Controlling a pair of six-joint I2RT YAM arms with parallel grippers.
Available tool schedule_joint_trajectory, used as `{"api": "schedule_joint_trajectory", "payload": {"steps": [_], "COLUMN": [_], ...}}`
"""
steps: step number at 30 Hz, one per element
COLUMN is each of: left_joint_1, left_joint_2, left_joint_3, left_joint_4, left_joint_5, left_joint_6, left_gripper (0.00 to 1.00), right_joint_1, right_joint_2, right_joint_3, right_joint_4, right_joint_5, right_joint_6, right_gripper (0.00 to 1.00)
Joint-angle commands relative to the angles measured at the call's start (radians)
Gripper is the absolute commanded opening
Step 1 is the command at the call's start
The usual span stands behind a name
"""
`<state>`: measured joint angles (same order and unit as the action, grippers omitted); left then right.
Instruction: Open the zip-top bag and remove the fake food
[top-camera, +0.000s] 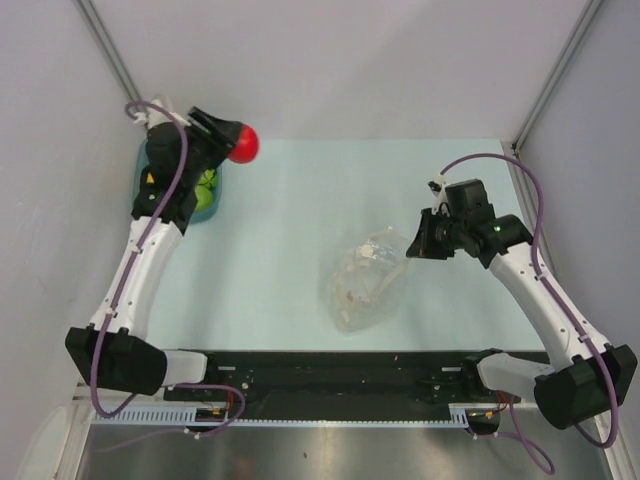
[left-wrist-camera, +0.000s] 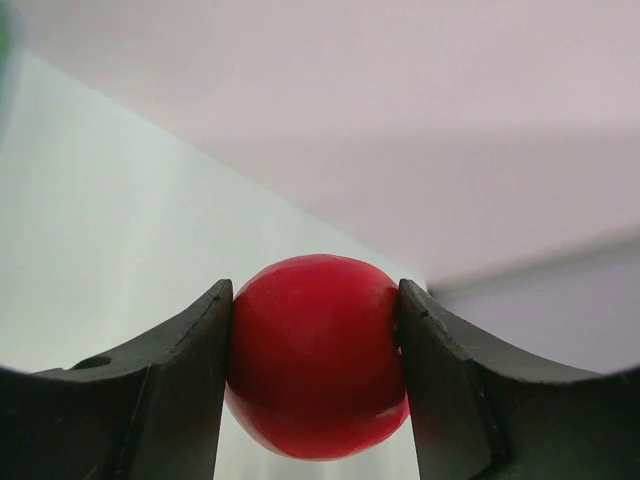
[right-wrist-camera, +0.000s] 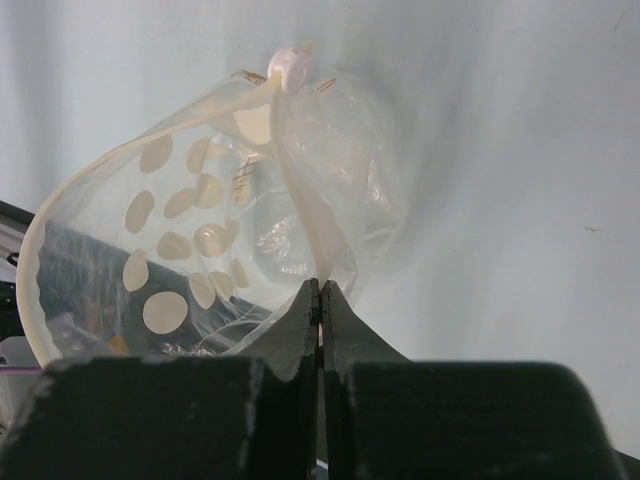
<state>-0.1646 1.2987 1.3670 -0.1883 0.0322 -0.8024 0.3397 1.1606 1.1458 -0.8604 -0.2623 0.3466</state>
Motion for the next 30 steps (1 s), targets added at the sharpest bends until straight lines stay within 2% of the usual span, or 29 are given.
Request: {"api": "schedule_joint_trajectory", "payload": {"steps": [1,4,12,16,28,30], "left_joint_1": [0.141,0.235,0.419,0.479,0.530,0.537], "left_joint_2": [0.057,0.102,0.283,0.376,0.594,0.639], "left_joint_3": [0.040,0.052,0.029,0.038,0.155,0.165], "left_joint_4": [-0.141,-0.209,-0.249,-0.215,-0.214,-0.201], "left_joint_5": [-0.278,-0.369,-0.391,-0.365,-0.342,-0.319], "left_joint_6": [-0.202,-0.294,-0.532,-0.529,-0.512,-0.500], "left_gripper": [0.00,0.00,0.00,0.00,0.00,0.04], "right_joint_1": [-0.019,-0.030,-0.079,-0.082,-0.080,-0.080], "right_joint_2": [0.036,0.065,0.145,0.203,0.281,0.281], "right_joint_3": [0.066,0.080,0.157,0.192,0.213,0.203], "right_joint_4": [-0.005,-0.003,-0.008,-0.002,0.067,0.086], "right_joint_5": [0.006,0.008,0.040,0.034,0.037,0.040], "right_joint_6": [-0.011,-0.009,-0.050,-0.061,0.014,0.026], "right_gripper": [0.00,0.00,0.00,0.00,0.00,0.00]}}
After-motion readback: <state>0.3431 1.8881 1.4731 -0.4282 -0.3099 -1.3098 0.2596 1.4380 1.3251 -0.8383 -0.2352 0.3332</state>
